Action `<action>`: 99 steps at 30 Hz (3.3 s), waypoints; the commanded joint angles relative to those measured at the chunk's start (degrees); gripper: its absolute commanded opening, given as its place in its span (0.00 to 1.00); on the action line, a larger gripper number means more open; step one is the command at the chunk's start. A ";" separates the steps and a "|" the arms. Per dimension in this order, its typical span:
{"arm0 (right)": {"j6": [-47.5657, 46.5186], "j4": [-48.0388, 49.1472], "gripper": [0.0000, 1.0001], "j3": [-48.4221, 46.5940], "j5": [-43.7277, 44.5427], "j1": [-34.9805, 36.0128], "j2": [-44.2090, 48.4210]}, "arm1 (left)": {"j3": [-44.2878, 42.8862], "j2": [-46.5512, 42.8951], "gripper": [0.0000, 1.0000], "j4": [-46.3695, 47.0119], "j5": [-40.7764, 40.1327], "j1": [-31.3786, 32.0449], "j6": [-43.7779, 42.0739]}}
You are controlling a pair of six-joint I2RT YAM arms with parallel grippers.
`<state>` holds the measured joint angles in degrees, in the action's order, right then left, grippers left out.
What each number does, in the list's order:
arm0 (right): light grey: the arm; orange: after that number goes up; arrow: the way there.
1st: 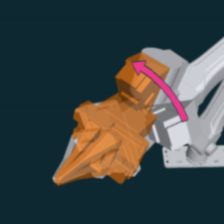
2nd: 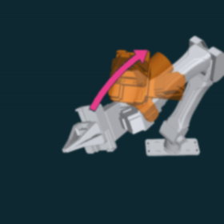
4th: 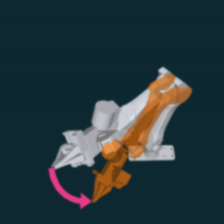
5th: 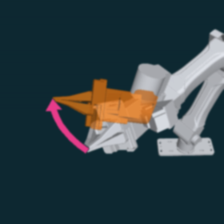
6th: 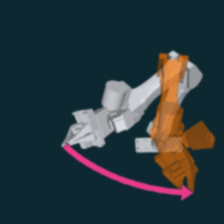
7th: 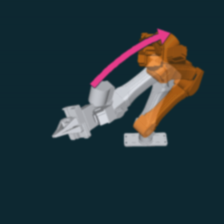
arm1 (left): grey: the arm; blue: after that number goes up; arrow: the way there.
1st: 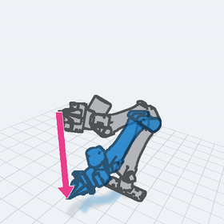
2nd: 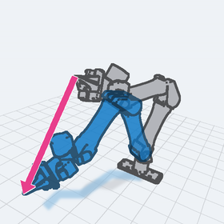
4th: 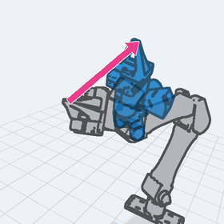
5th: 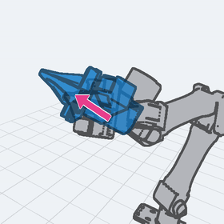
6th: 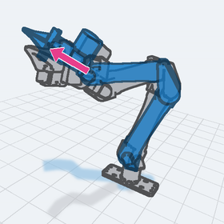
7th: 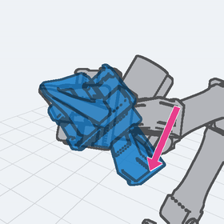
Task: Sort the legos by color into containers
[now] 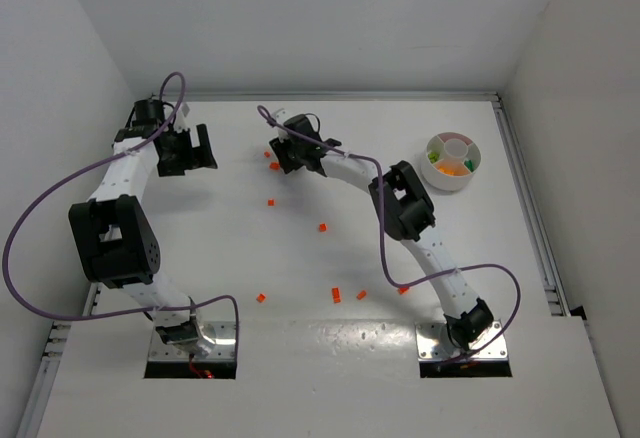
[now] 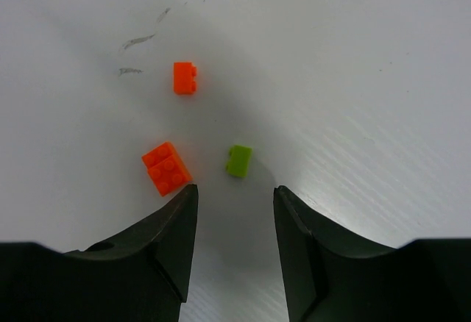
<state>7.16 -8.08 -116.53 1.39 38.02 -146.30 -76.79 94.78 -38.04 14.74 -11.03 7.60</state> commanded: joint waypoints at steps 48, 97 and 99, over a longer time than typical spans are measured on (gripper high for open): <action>-37.21 -40.49 0.00 21.88 -9.39 -15.51 41.36 | -1.08 -6.01 1.00 -1.33 7.58 11.90 -11.28; -34.93 -24.82 0.42 29.32 -20.81 -35.31 56.02 | 7.26 -12.33 1.00 10.77 -3.23 22.63 -8.39; -38.17 -27.76 0.56 32.33 -20.44 -34.68 57.71 | 9.38 -13.13 1.00 13.86 -0.43 20.61 -7.77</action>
<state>-30.65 -39.79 -87.94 -14.44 2.44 -90.63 -69.17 84.68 -30.76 13.19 11.05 -1.76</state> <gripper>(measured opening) 0.518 0.997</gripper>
